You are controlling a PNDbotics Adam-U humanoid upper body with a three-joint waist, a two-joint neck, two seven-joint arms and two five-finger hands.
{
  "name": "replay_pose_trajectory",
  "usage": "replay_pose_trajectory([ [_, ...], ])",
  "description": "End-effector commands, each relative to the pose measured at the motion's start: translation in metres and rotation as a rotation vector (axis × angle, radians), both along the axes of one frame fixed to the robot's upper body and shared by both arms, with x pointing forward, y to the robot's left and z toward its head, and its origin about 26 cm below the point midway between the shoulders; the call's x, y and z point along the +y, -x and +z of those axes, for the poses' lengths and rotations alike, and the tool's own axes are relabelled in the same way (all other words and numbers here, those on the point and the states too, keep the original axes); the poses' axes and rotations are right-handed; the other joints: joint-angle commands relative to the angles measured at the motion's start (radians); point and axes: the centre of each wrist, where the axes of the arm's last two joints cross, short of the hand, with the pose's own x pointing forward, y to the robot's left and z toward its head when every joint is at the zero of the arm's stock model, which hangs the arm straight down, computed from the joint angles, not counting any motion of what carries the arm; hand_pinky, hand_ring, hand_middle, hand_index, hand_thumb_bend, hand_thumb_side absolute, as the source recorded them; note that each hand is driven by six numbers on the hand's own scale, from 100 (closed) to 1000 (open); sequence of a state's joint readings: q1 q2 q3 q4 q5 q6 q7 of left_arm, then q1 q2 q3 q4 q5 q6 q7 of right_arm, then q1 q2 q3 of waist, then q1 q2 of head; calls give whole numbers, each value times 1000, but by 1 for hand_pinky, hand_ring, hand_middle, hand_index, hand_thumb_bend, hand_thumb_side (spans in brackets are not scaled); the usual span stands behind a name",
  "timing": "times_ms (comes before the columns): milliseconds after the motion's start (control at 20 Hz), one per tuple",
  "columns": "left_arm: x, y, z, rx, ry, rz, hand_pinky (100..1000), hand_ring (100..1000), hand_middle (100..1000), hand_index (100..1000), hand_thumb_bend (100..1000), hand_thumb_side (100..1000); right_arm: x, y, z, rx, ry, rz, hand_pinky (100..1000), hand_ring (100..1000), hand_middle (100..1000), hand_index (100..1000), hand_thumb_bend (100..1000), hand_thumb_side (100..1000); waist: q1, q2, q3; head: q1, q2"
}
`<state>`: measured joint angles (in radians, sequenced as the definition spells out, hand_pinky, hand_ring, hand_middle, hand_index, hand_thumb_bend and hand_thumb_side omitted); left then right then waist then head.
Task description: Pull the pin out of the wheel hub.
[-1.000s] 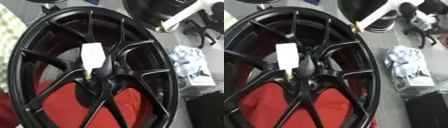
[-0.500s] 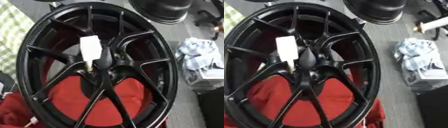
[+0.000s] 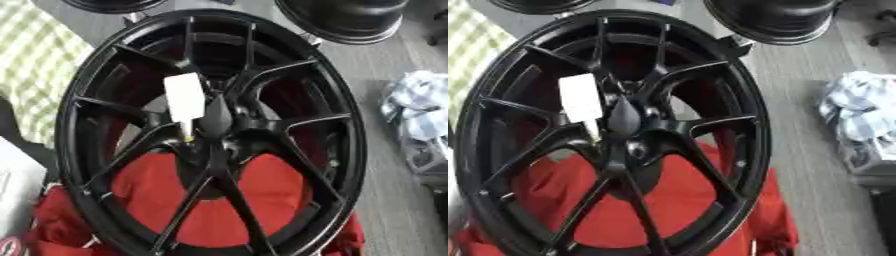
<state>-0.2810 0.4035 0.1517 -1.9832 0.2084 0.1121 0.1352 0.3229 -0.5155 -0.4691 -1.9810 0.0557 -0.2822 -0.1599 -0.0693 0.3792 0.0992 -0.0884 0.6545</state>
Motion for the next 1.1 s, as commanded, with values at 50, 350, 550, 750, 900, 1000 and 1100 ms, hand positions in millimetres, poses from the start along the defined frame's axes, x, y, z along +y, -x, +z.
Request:
replay_pose_trajectory([
  [50,-1,2,9,-35,-11,-15,518,653,586,756,100,745,11,-1,-7,62,54,-87,936,893,828,870,100,250,4,-19,-2,3,-18],
  [350,-3,1,10,-32,-16,-31,518,653,586,756,100,739,20,-3,-18,117,-27,-135,955,913,835,870,100,208,10,-23,-7,0,-15],
  [550,-2,1,10,-30,-16,-27,518,654,586,756,100,740,22,-2,-21,116,-83,-155,959,916,836,872,100,203,12,-24,-10,3,-6],
  [750,-1,2,9,-25,-18,-23,518,654,586,756,100,739,22,1,-24,135,-135,-209,966,931,844,872,100,190,11,-22,-18,5,1],
  [900,-1,2,9,-23,-20,-19,518,654,586,756,100,746,23,2,-27,146,-174,-249,971,938,851,875,100,198,9,-20,-24,3,0],
  [1000,-1,2,9,-22,-22,-21,518,654,586,756,100,747,25,2,-29,148,-193,-249,975,944,853,891,100,204,8,-18,-26,4,1],
  [1100,-2,2,9,-21,-26,-23,518,654,586,756,100,749,28,1,-31,138,-213,-212,981,946,857,929,100,558,7,-16,-27,1,-2],
])
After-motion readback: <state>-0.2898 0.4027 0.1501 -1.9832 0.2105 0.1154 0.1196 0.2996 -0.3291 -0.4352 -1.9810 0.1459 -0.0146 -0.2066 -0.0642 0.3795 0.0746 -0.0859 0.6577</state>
